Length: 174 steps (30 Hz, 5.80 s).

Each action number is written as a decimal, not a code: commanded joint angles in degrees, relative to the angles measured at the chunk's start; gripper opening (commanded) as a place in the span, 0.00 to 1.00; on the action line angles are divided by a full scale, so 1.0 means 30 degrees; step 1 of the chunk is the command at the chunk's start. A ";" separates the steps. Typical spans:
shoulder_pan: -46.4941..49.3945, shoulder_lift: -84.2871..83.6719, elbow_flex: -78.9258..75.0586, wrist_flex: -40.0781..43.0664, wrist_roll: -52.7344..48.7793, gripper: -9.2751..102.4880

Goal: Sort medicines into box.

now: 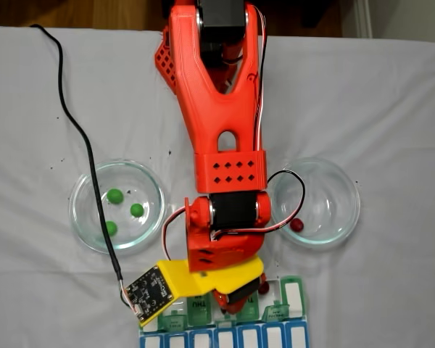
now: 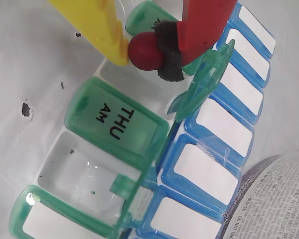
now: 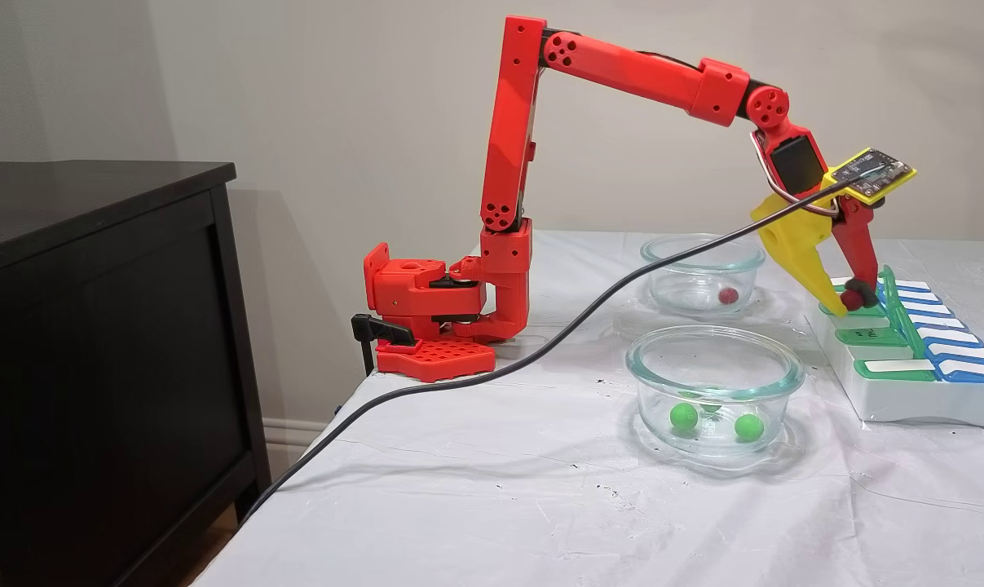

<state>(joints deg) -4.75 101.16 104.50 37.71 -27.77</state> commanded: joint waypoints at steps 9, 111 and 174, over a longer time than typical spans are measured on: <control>0.0264 0.0410 -0.0293 -0.1201 -0.0703 0.33; -0.7236 0.5098 0.5977 0.2520 -0.6826 0.28; -0.6680 0.4307 0.6563 0.1992 -0.7852 0.08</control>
<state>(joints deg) -24.61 110.04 125.95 41.04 -54.49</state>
